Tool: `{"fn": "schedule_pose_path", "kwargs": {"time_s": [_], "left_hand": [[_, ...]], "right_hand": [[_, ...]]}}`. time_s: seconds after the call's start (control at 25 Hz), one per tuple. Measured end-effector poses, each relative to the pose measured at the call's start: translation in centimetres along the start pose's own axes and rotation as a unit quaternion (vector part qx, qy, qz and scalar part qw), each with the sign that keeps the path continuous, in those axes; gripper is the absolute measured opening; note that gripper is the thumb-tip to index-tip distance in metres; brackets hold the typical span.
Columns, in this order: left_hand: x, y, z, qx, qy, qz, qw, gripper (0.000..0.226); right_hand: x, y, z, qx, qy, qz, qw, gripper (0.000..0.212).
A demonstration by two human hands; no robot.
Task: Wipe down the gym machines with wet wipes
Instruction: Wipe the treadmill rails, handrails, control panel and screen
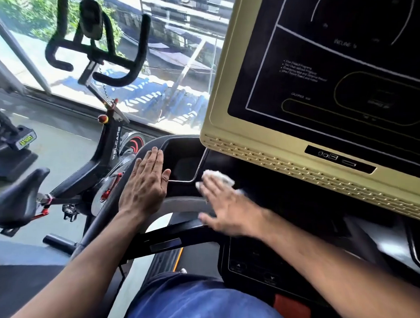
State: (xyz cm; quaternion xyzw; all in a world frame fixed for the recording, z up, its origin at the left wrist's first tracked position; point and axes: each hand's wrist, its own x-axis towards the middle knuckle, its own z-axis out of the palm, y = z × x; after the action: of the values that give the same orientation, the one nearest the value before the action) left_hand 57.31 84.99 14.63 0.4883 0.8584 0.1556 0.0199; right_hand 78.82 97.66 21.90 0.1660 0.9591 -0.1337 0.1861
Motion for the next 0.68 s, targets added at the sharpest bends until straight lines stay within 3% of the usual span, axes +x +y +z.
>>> {"fn": "schedule_pose_path", "kwargs": {"time_s": [0.12, 0.24, 0.36, 0.48, 0.56, 0.68], "left_hand": [[0.0, -0.2, 0.1, 0.008, 0.002, 0.002, 1.000, 0.071], [0.2, 0.0, 0.2, 0.008, -0.004, 0.003, 1.000, 0.071], [0.1, -0.1, 0.2, 0.012, -0.002, 0.004, 1.000, 0.073], [0.0, -0.2, 0.2, 0.010, -0.001, 0.007, 1.000, 0.076], [-0.2, -0.1, 0.1, 0.014, -0.004, 0.015, 1.000, 0.078], [-0.5, 0.0, 0.0, 0.030, -0.019, 0.036, 0.999, 0.077]], "right_hand": [[-1.4, -0.8, 0.8, -0.001, -0.034, -0.025, 0.999, 0.077], [0.3, -0.4, 0.4, 0.054, -0.003, -0.011, 0.998, 0.076], [3.1, 2.2, 0.6, 0.011, 0.039, 0.074, 0.996, 0.083], [6.4, 3.9, -1.5, 0.045, 0.050, 0.166, 0.984, 0.077], [6.5, 3.8, -2.0, 0.061, 0.042, 0.139, 0.987, 0.074], [1.7, 2.7, -0.3, 0.038, 0.028, 0.032, 0.998, 0.074]]}}
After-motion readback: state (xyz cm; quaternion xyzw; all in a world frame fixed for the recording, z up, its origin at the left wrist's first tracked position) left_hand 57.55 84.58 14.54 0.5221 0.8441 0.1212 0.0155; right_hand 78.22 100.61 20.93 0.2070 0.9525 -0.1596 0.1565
